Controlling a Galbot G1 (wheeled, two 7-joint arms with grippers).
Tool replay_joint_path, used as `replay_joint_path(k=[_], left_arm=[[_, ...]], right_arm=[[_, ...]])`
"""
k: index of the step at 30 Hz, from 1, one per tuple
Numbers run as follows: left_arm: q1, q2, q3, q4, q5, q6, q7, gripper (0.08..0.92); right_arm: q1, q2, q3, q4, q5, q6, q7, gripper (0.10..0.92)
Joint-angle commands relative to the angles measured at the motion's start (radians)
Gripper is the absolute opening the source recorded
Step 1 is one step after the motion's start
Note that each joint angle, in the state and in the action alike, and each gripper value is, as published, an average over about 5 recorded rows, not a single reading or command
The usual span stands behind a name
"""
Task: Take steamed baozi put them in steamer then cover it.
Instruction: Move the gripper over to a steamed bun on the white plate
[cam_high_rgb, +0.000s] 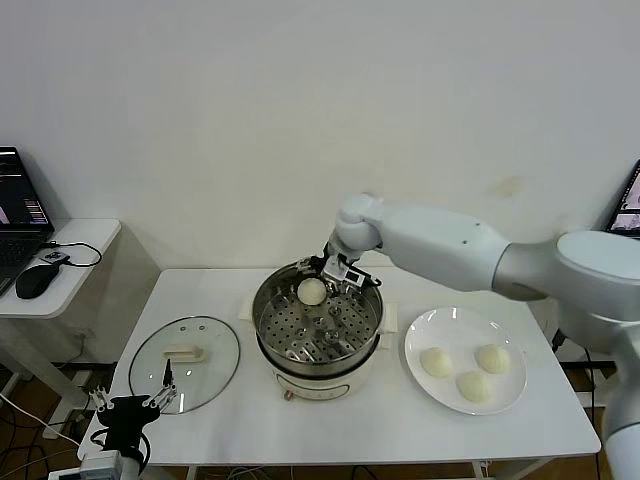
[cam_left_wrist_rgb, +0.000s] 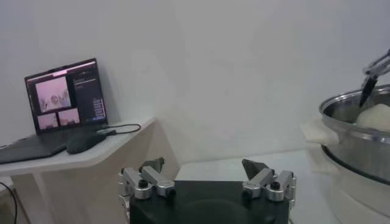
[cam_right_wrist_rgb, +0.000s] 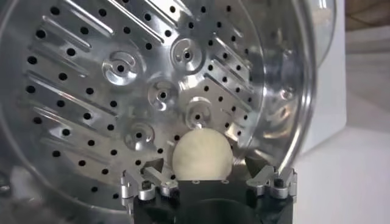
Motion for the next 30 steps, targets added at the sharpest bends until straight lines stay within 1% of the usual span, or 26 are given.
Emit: replay_joint_path(k=[1, 3, 5, 8, 11, 15, 19, 24, 30], left_arm=[[0.0, 0.001, 0.0, -0.001, -0.001, 0.001, 0.001, 0.823], [-0.003, 0.005, 0.001, -0.002, -0.002, 0.004, 0.001, 0.823], [-0.006, 0.008, 0.001, -0.003, -0.002, 0.005, 0.002, 0.823], [-0.008, 0.012, 0.001, -0.006, -0.002, 0.007, 0.003, 0.823], [-0.008, 0.015, 0.004, -0.008, -0.002, 0.007, 0.003, 0.823], [-0.009, 0.017, 0.008, -0.008, -0.001, 0.007, 0.004, 0.823], [-0.011, 0.018, 0.008, -0.006, 0.0, 0.008, 0.004, 0.823], [-0.012, 0.02, 0.004, -0.006, 0.001, 0.012, 0.005, 0.823], [-0.007, 0.018, -0.004, -0.002, 0.004, 0.014, 0.006, 0.823]], right_arm=[[0.106, -0.126, -0.01, 0.147, 0.202, -0.26, -0.06, 0.823], [0.137, -0.203, -0.01, 0.225, 0.241, -0.395, -0.074, 0.823], [0.156, -0.28, -0.009, 0.305, 0.269, -0.482, -0.077, 0.823], [0.158, -0.397, 0.001, 0.403, 0.296, -0.579, -0.066, 0.823], [0.136, -0.526, 0.013, 0.478, 0.299, -0.638, -0.055, 0.823], [0.091, -0.654, 0.007, 0.536, 0.244, -0.644, -0.052, 0.823], [0.032, -0.725, 0.011, 0.562, 0.192, -0.625, -0.055, 0.823], [-0.103, -0.767, 0.066, 0.56, 0.121, -0.597, -0.057, 0.823], [-0.339, -0.777, 0.227, 0.513, 0.014, -0.567, -0.057, 0.823]])
